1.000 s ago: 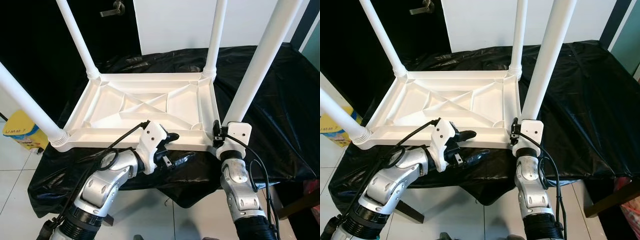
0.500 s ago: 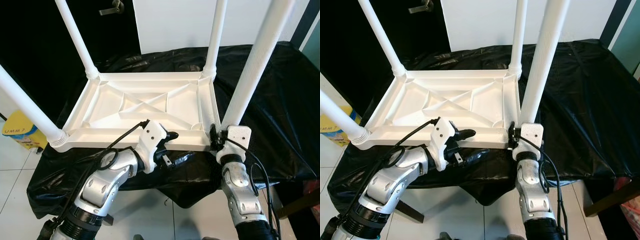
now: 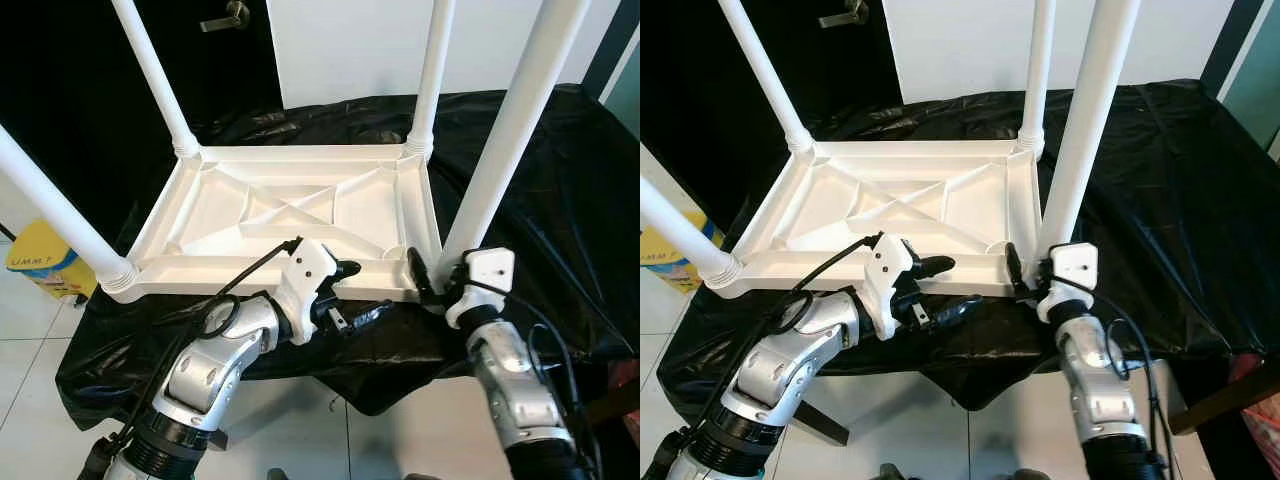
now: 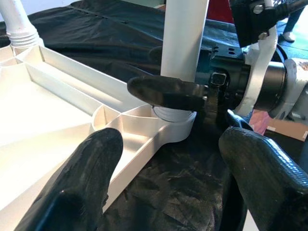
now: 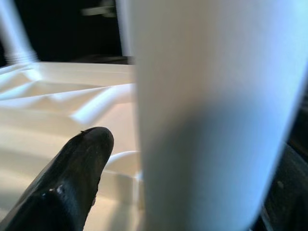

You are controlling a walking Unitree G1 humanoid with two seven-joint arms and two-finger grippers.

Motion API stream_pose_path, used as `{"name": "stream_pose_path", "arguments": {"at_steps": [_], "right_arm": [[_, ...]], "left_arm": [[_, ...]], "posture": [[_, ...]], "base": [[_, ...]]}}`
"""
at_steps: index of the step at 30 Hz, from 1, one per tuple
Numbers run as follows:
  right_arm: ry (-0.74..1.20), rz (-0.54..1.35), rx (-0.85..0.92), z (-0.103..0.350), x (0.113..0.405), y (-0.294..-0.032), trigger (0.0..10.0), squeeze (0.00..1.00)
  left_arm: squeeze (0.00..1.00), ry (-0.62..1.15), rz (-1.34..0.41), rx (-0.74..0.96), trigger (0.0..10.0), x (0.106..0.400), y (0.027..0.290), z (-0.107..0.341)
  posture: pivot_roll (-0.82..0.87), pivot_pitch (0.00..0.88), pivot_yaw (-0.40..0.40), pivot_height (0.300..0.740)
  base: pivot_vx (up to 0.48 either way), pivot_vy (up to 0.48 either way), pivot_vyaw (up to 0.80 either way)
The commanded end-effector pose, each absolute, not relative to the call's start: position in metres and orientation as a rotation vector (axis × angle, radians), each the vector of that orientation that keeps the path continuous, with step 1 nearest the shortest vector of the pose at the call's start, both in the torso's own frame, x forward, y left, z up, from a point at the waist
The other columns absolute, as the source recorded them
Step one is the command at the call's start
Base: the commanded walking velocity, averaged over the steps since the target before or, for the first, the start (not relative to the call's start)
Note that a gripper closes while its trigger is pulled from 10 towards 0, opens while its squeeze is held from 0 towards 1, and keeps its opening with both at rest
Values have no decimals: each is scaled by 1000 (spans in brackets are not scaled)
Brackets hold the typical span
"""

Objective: Building children table

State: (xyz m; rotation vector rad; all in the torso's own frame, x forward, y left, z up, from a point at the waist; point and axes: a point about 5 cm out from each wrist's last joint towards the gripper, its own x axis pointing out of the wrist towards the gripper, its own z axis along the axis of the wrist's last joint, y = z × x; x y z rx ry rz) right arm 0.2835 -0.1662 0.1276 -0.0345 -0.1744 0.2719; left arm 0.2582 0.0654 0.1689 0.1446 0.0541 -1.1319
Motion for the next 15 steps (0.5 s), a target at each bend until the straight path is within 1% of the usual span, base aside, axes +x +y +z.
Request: {"name": "stream_pose_path", "arguments": {"at_steps": [1, 3, 5, 7, 10, 15], "right_arm": [[-164, 341, -29, 127, 284, -163, 10000, 0], [-164, 341, -29, 127, 284, -163, 10000, 0], [-149, 437, -82, 129, 288, -170, 10000, 0], [-140, 472, -104, 130, 291, -174, 10000, 0], [-123, 513, -132, 133, 297, -181, 10000, 0], [-106, 533, -147, 132, 302, -185, 10000, 0]], "left_arm": [[0, 45, -1114, 163, 10000, 260, 66, 171], [0, 45, -1114, 163, 10000, 260, 66, 171], [0, 46, -1132, 160, 10000, 257, 64, 171], [0, 46, -1140, 159, 10000, 256, 63, 171], [0, 46, -1145, 157, 10000, 254, 61, 171], [0, 46, -1145, 155, 10000, 254, 61, 171]], "posture": [[-128, 21, 61, 740], [-128, 21, 61, 740], [-125, 21, 60, 740], [-124, 22, 59, 740], [-120, 22, 58, 740], [-114, 23, 55, 740]], "base": [[0, 0, 0], [0, 0, 0], [0, 0, 0], [0, 0, 0], [0, 0, 0], [0, 0, 0]]}}
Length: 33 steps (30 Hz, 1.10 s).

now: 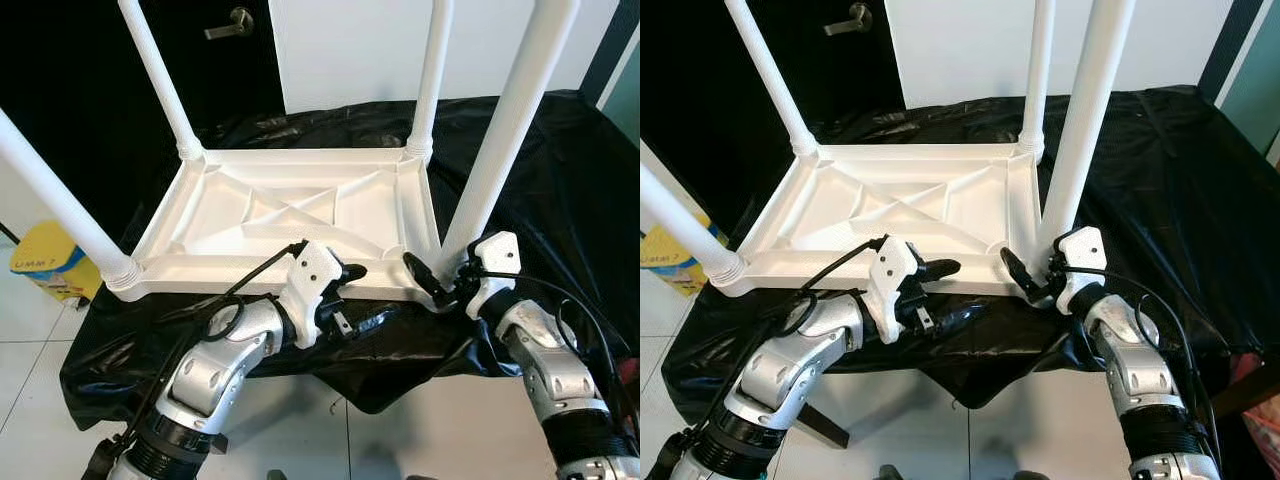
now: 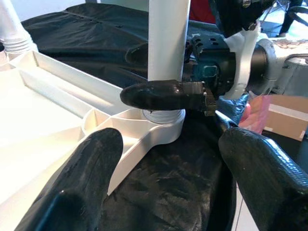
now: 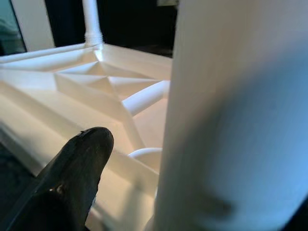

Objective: Building children table

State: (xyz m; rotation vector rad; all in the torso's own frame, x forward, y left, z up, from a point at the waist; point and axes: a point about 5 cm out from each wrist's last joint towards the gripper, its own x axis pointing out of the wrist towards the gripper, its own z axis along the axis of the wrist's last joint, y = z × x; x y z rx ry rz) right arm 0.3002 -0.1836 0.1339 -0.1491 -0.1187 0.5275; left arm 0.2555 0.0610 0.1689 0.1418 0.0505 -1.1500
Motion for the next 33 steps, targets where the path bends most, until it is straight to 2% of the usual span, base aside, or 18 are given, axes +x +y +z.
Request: {"name": "stream_pose_path", "arguments": {"at_steps": [1, 2, 3, 4, 10, 11, 20, 21, 22, 33], "right_arm": [[-95, 543, -149, 132, 304, -187, 7020, 0], [-88, 547, -147, 131, 306, -189, 4549, 0], [-84, 549, -146, 130, 307, -190, 4549, 0], [-81, 550, -144, 130, 308, -191, 863, 0], [-79, 555, -141, 130, 308, -191, 863, 0], [-72, 556, -140, 129, 309, -192, 0, 0], [-31, 561, -112, 117, 306, -197, 0, 0], [-27, 557, -105, 116, 306, -197, 5686, 0], [-23, 550, -99, 114, 306, -197, 10000, 0], [-19, 455, -86, 110, 303, -190, 10000, 0]], "left_arm": [[0, 46, -1142, 154, 10000, 254, 61, 171], [0, 45, -1139, 154, 10000, 254, 62, 171], [0, 45, -1138, 155, 10000, 255, 62, 171], [0, 45, -1135, 156, 10000, 255, 62, 171], [0, 44, -1134, 156, 10000, 255, 62, 171], [0, 44, -1131, 158, 10000, 255, 63, 172], [0, 45, -1121, 162, 10000, 255, 66, 173], [0, 45, -1121, 162, 10000, 255, 66, 173], [0, 46, -1120, 162, 10000, 255, 66, 173], [0, 44, -1118, 162, 10000, 256, 65, 173]], "posture": [[-111, 24, 54, 740], [-108, 24, 54, 740], [-108, 24, 54, 740], [-107, 24, 55, 740], [-107, 24, 55, 740], [-102, 24, 55, 740], [-100, 28, 58, 740], [-100, 29, 58, 740], [-101, 30, 58, 740], [-108, 28, 50, 740]], "base": [[0, 0, 0], [0, 0, 0], [0, 0, 0], [0, 0, 0], [0, 0, 0], [0, 0, 0], [0, 0, 0], [0, 0, 0], [0, 0, 0], [0, 0, 0]]}}
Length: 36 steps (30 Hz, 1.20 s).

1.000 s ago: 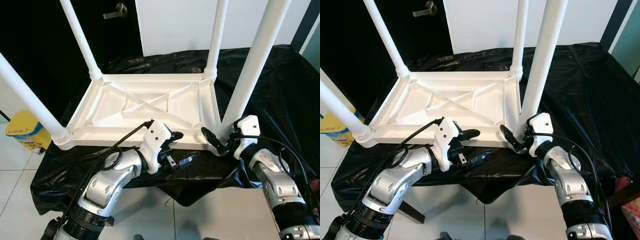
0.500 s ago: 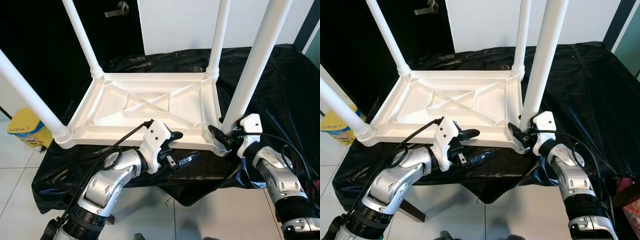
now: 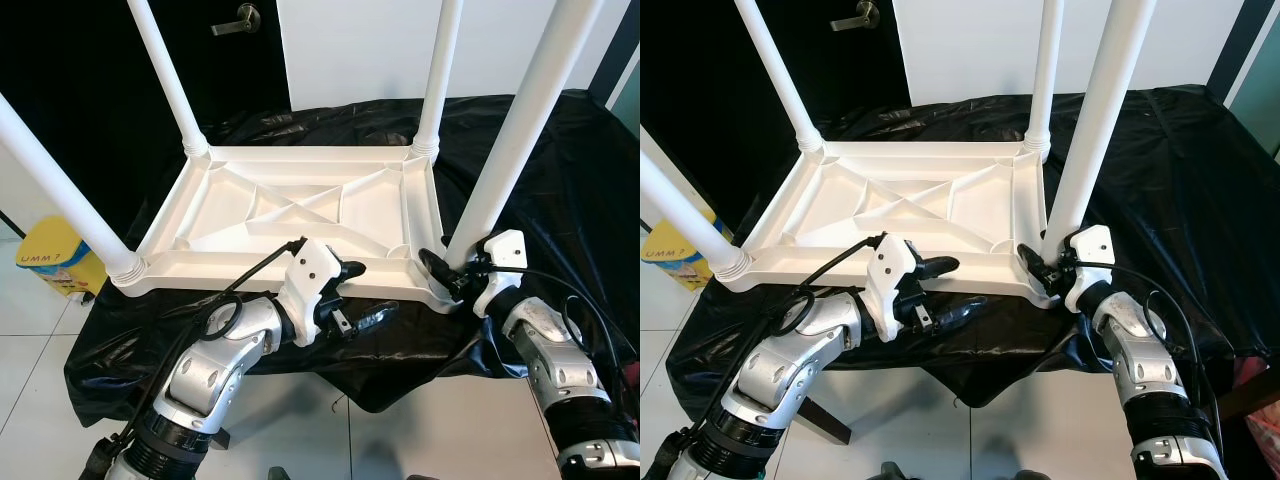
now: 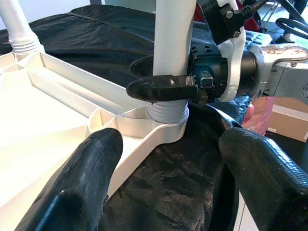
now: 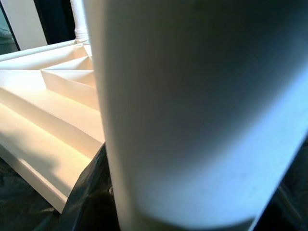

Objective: Building children table

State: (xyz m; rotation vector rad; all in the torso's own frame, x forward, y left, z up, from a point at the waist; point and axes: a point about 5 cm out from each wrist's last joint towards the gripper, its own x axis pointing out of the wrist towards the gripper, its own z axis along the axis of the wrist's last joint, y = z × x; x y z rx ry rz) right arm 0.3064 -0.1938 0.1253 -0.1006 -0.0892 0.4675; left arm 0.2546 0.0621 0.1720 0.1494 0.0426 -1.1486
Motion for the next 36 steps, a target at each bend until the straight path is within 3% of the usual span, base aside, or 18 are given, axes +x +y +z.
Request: {"name": "stream_pose_path", "arguments": {"at_steps": [1, 10, 11, 18, 20, 36], "right_arm": [[-19, 440, -93, 110, 303, -189, 10000, 0], [-11, 222, -93, 107, 297, -177, 10000, 0], [7, 123, -76, 104, 294, -174, 10000, 0], [16, -38, -40, 102, 288, -169, 10000, 0], [25, -160, -8, 100, 283, -162, 10000, 0], [50, -239, 10, 102, 277, -154, 10000, 0]], "left_arm": [[0, 44, -1117, 162, 10000, 256, 65, 173], [0, 40, -1117, 154, 10000, 255, 63, 173], [0, 40, -1117, 149, 10000, 255, 63, 173], [0, 41, -1120, 147, 10000, 255, 62, 173], [0, 39, -1118, 146, 10000, 255, 62, 173], [0, 36, -1111, 140, 10000, 255, 61, 172]], "posture": [[-108, 28, 50, 740], [-115, 31, 44, 740], [-115, 32, 43, 740], [-117, 34, 41, 740], [-113, 36, 37, 740], [-106, 27, 28, 740]], "base": [[0, 0, 0], [0, 0, 0], [0, 0, 0], [0, 0, 0], [0, 0, 0], [0, 0, 0]]}}
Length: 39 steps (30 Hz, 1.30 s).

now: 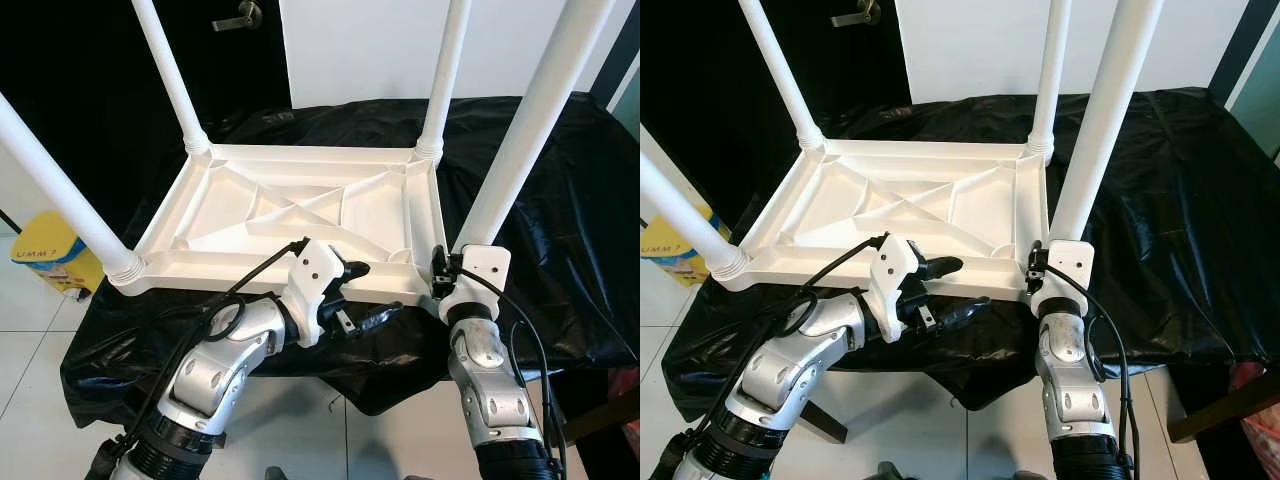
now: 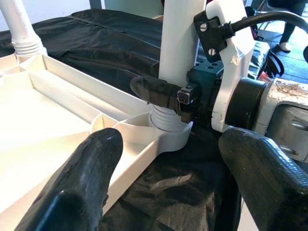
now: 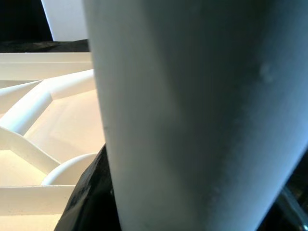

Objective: Building children table

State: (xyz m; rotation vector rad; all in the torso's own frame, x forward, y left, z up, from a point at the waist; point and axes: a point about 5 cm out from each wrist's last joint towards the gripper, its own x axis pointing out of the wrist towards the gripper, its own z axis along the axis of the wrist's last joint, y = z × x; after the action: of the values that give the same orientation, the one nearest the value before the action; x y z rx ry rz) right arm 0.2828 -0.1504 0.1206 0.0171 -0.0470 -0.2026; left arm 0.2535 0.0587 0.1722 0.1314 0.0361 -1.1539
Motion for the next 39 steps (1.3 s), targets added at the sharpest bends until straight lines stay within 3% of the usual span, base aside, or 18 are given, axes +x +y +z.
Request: {"name": "stream_pose_path", "arguments": {"at_steps": [1, 7, 8, 9, 10, 24, 25, 39], "right_arm": [[50, -241, 8, 103, 277, -153, 10000, 0], [41, -247, -4, 105, 276, -152, 10000, 0], [34, -244, -8, 105, 276, -152, 10000, 596], [34, -244, -8, 105, 276, -152, 10000, 596], [26, -239, -11, 106, 276, -152, 10000, 1000], [-60, -167, -44, 117, 276, -153, 10000, 1000], [-69, -128, -50, 118, 276, -154, 10000, 0], [-116, 76, -73, 125, 284, -169, 10000, 0]], "left_arm": [[0, 35, -1110, 140, 10000, 255, 61, 172], [0, 30, -1111, 152, 10000, 255, 62, 174], [0, 29, -1108, 154, 10000, 256, 63, 174], [0, 29, -1108, 154, 10000, 256, 63, 174], [0, 28, -1106, 156, 10000, 256, 64, 175], [0, 33, -1107, 167, 10000, 254, 65, 173], [0, 33, -1106, 168, 10000, 253, 65, 173], [0, 35, -1097, 200, 10000, 252, 64, 170]], "posture": [[-102, 26, 31, 740], [-79, 21, 33, 740], [-77, 19, 32, 740], [-77, 19, 32, 740], [-77, 19, 32, 740], [-59, 6, 23, 740], [-57, 2, 18, 740], [-50, 0, 4, 740]], "base": [[0, 0, 0], [0, 0, 0], [0, 0, 0], [0, 0, 0], [0, 0, 0], [0, 0, 0], [0, 0, 0], [0, 0, 0]]}}
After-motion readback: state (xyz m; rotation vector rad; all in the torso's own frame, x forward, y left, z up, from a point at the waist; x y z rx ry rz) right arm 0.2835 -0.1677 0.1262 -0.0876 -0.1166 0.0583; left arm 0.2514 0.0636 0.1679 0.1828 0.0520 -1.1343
